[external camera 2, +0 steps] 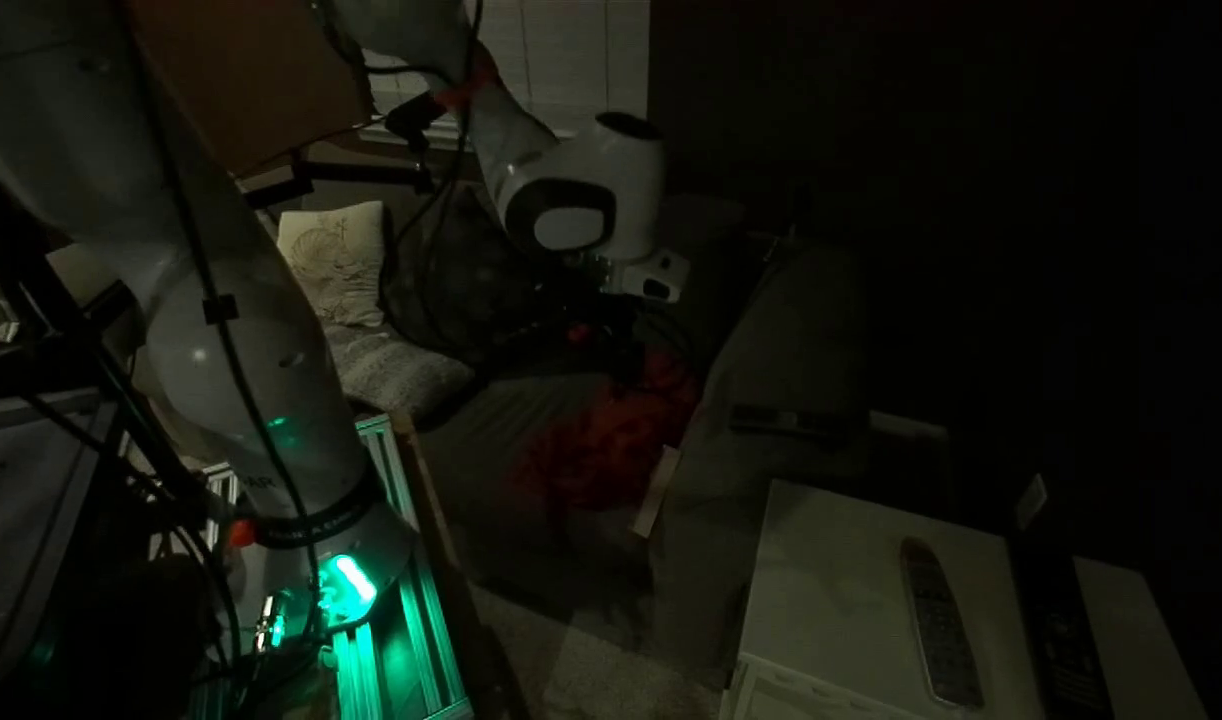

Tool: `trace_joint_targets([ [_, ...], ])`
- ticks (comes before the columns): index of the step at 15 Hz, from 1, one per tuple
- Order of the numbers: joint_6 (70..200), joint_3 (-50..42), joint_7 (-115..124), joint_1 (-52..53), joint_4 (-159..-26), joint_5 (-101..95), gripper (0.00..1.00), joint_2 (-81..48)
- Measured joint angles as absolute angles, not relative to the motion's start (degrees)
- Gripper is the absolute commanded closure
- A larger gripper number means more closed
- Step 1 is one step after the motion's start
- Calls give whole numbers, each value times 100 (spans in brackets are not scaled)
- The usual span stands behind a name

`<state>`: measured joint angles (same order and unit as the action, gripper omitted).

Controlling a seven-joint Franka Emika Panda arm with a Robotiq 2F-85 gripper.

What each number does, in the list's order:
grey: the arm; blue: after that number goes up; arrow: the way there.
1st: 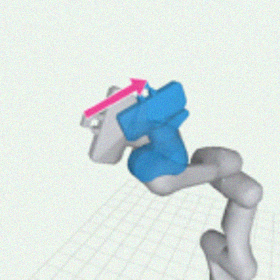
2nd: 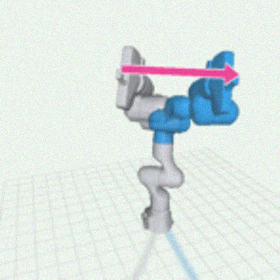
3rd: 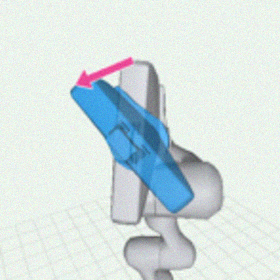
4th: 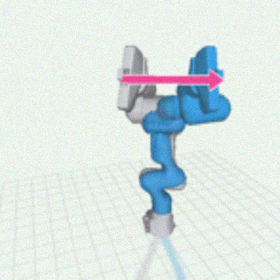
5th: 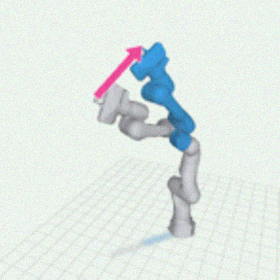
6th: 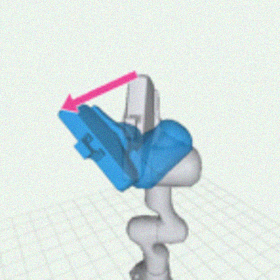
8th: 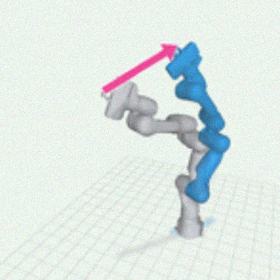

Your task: Pick up the book from the chair and place it on the white shelf.

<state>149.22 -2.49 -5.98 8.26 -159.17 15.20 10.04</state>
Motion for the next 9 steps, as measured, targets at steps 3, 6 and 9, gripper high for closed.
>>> trace_joint_targets([
  [3,14894,-321,-1002,793,-15736,1932,0,175],
  [6,14759,-301,-1101,766,-15528,2008,0,-147],
  [9,14735,-272,-1101,740,-15494,2004,0,-156],
])
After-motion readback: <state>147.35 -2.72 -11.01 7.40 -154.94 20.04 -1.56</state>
